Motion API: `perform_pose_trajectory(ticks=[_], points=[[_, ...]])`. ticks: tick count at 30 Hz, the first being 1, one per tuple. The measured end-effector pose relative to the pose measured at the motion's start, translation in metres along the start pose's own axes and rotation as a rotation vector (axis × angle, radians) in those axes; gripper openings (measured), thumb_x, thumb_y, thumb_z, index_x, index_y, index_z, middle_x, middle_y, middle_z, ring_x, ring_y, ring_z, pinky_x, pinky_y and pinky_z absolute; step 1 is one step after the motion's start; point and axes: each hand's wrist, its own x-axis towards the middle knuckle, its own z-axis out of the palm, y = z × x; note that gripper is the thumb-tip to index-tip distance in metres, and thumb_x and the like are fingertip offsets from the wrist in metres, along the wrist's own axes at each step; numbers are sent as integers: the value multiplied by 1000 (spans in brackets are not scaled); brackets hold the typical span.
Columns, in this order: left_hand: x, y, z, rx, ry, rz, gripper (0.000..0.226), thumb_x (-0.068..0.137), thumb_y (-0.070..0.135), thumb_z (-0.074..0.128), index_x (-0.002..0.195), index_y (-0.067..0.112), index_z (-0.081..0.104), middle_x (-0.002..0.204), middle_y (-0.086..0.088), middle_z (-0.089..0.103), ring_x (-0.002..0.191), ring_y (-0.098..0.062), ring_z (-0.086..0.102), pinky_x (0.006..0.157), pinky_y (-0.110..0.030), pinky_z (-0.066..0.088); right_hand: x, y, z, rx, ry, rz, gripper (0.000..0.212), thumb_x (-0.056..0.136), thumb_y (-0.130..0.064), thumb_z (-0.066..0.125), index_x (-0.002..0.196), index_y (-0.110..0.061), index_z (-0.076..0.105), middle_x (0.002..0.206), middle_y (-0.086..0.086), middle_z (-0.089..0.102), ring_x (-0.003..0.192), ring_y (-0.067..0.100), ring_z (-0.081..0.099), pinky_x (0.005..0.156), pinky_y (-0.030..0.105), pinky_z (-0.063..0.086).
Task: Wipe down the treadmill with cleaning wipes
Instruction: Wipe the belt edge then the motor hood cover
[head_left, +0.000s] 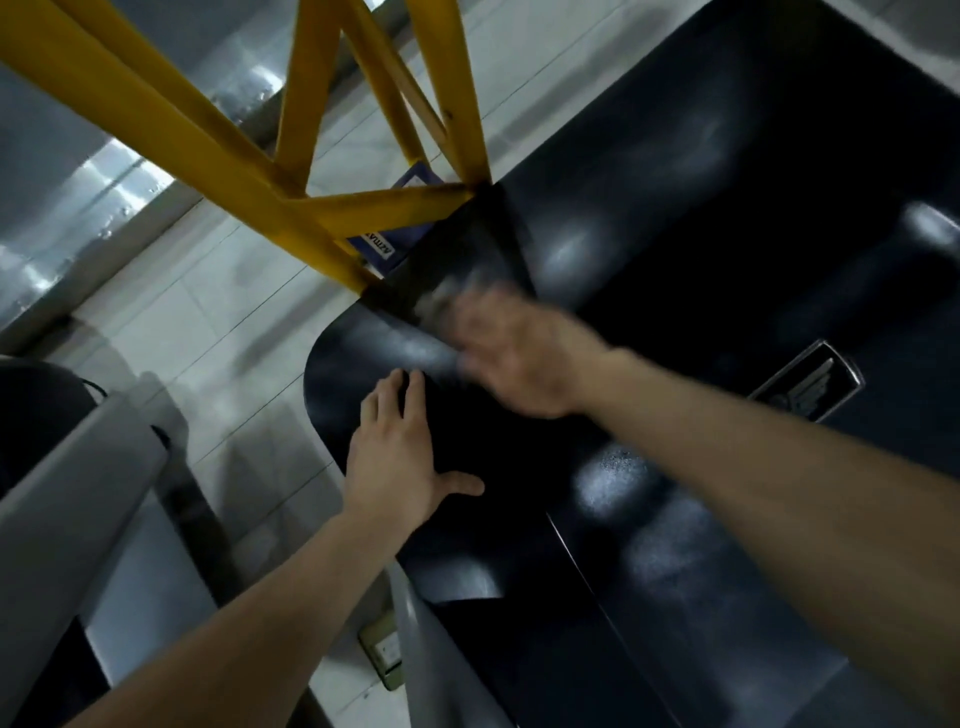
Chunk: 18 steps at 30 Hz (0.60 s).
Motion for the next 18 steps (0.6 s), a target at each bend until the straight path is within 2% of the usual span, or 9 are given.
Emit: perform_pose_trajectory(ticks=[1, 2, 5, 7, 8, 11, 13, 16, 18], points=[[-1, 0, 0, 2, -1, -5, 154, 56, 77, 90, 171, 10, 13, 176, -15, 15, 162, -36, 17, 129, -51, 31, 0, -9, 5, 37, -5, -137, 65, 107, -41, 26, 166, -15, 31, 170, 16, 35, 157, 39, 32, 130, 53, 22], [-1, 0, 0, 6, -13, -5, 154, 57, 78, 89, 172, 11, 10, 177, -15, 13, 162, -36, 15, 129, -51, 30, 2, 4, 2, 38, 1, -126, 66, 105, -43, 25, 166, -19, 31, 170, 13, 35, 158, 37, 31, 130, 52, 22], [-3, 1, -2, 20, -33, -2, 152, 62, 78, 87, 172, 13, 4, 179, -13, 4, 164, -36, 8, 129, -51, 28, 13, 95, -26, -18, 49, 542, 84, 94, -48, 6, 169, -11, 18, 173, 20, 26, 160, 43, 20, 131, 54, 13], [-2, 4, -6, 31, -44, 9, 152, 63, 78, 87, 172, 13, 3, 179, -13, 4, 164, -36, 7, 128, -51, 29, 15, 106, -30, -25, 55, 777, 83, 99, -49, 10, 168, -5, 15, 173, 24, 22, 161, 43, 17, 132, 55, 8], [-1, 5, -8, 42, -45, 6, 152, 62, 79, 86, 172, 13, 4, 179, -13, 5, 164, -36, 8, 128, -50, 30, 19, 83, -23, -17, 92, 712, 82, 101, -50, 13, 168, -3, 14, 172, 26, 21, 160, 45, 16, 132, 55, 7], [-1, 8, -11, 86, -43, -13, 154, 58, 82, 85, 171, 11, 8, 177, -14, 11, 162, -36, 14, 125, -49, 38, 3, -5, -1, 71, 34, 96, 73, 107, -51, 24, 168, -12, 27, 173, 15, 29, 162, 37, 20, 133, 51, 11], [0, 6, -11, 97, -54, -18, 154, 58, 84, 84, 171, 12, 8, 176, -14, 12, 161, -36, 15, 123, -49, 40, -17, 21, -1, 57, 98, 21, 64, 108, -44, 36, 165, -17, 37, 170, 10, 38, 160, 31, 28, 132, 49, 17], [2, 10, -21, 159, -146, -15, 154, 55, 89, 82, 168, 11, 12, 172, -13, 16, 158, -37, 21, 120, -50, 44, -43, 130, -20, -49, 218, 649, 67, 110, -42, 30, 169, -14, 21, 171, 18, 30, 159, 39, 26, 130, 55, 17], [16, 21, -39, 223, -247, -23, 147, 50, 94, 79, 159, 12, 24, 161, -11, 28, 148, -35, 37, 110, -48, 51, -45, 143, -23, -2, 247, 869, 72, 108, -51, 22, 170, -15, 18, 175, 15, 23, 162, 36, 19, 133, 52, 9]])
